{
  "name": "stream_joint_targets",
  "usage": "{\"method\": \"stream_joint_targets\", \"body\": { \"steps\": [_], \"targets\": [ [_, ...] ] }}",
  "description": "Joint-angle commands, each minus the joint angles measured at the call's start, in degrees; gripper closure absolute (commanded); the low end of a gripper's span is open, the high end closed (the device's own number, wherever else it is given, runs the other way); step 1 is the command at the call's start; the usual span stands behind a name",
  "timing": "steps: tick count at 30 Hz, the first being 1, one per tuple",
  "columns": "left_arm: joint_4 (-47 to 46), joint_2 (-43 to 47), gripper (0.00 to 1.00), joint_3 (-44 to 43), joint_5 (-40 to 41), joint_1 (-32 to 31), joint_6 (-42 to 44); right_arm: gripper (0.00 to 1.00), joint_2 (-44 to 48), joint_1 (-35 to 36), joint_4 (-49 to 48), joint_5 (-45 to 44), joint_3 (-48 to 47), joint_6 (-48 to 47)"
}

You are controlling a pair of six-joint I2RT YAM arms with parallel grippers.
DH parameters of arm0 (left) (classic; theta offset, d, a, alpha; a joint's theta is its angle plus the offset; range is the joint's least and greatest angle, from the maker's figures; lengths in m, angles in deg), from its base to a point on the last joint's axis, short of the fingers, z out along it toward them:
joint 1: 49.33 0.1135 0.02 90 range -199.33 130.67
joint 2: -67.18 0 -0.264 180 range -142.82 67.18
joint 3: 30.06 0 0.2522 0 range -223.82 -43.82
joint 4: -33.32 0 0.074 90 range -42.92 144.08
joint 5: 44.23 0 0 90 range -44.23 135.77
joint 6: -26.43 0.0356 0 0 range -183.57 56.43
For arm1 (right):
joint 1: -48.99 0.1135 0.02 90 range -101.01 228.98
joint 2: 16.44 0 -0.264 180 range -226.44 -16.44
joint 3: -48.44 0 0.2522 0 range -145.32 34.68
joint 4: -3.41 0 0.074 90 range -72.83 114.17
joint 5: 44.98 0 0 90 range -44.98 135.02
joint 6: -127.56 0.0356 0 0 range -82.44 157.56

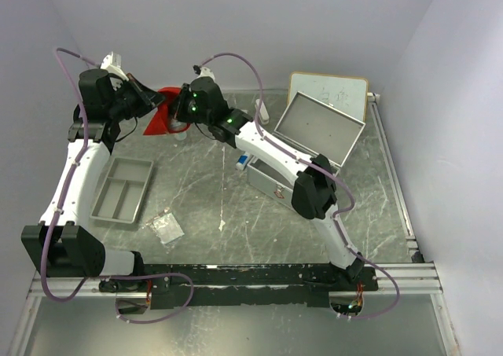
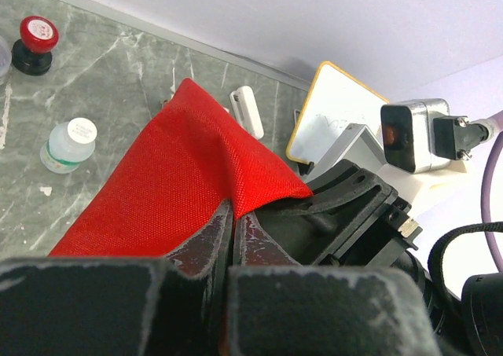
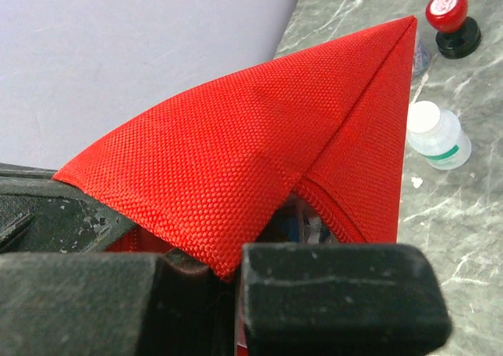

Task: Organize the medicine kit
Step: Place the medical item at the medicine pouch.

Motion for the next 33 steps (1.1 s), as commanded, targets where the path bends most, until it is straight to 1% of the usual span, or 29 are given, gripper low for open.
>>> {"method": "stream_joint_targets", "body": {
  "steps": [1,4,7,9,10,13,16,17,20,23,27,30,32,33],
  "targets": [
    [-3.68,0.69,0.93,-1.17,-2.25,-0.55,-1.69,1.00,-0.57,0.28,-0.91,-3.85,-0.12,0.05],
    [-3.88,0.85,0.93,-0.81,-2.25,-0.64,-2.00,1.00,-1.86,0.51,-2.48,-4.98,-2.30,0.17],
    [-3.54,0.88,0.93,-1.41,-1.80,-0.65,-1.42,1.00,-4.69,0.76,-0.95,-4.79,-7.53,-1.35],
    [-3.46,0.87,0.93,-1.51,-1.57,-0.65,-1.23,1.00,-4.92,0.80,-0.86,-4.43,-8.11,-1.78],
    [-3.32,0.95,0.93,-1.50,-1.46,-0.65,-1.12,0.98,-4.42,0.77,-1.17,-4.17,-7.32,-1.97],
    [-2.48,1.11,0.93,-1.62,-0.96,-0.57,-0.28,0.73,-0.63,0.80,-2.75,-4.16,-2.21,-4.66],
    [-2.24,1.07,0.93,-1.67,-0.72,-0.56,0.28,0.54,4.32,0.85,-4.62,-4.14,4.01,-7.26],
    [-2.12,0.99,0.93,-1.67,-0.62,-0.49,0.44,0.50,6.48,0.88,-4.96,-4.39,5.77,-8.00],
    [-2.14,0.83,0.93,-1.67,-0.53,-0.39,0.56,0.46,11.72,1.25,-6.45,-6.06,11.32,-9.84],
    [-2.00,0.79,0.93,-1.58,-0.42,-0.30,0.81,0.44,16.82,1.54,-8.00,-7.83,15.91,-11.26],
    [-1.88,0.90,0.93,-1.09,-0.28,-0.30,1.11,0.43,20.70,1.66,-8.34,-9.61,18.70,-12.84],
    [-1.62,1.05,0.93,-0.97,0.12,-0.22,1.52,0.43,22.47,1.70,-6.12,-10.63,18.56,-13.85],
    [-1.52,1.01,0.93,-1.05,0.44,0.20,1.68,0.43,23.74,1.70,-2.67,-11.36,18.31,-14.63],
    [-1.46,0.97,0.93,-1.20,0.45,0.46,1.70,0.43,24.50,1.66,0.72,-11.71,18.50,-15.00]
  ]
}}
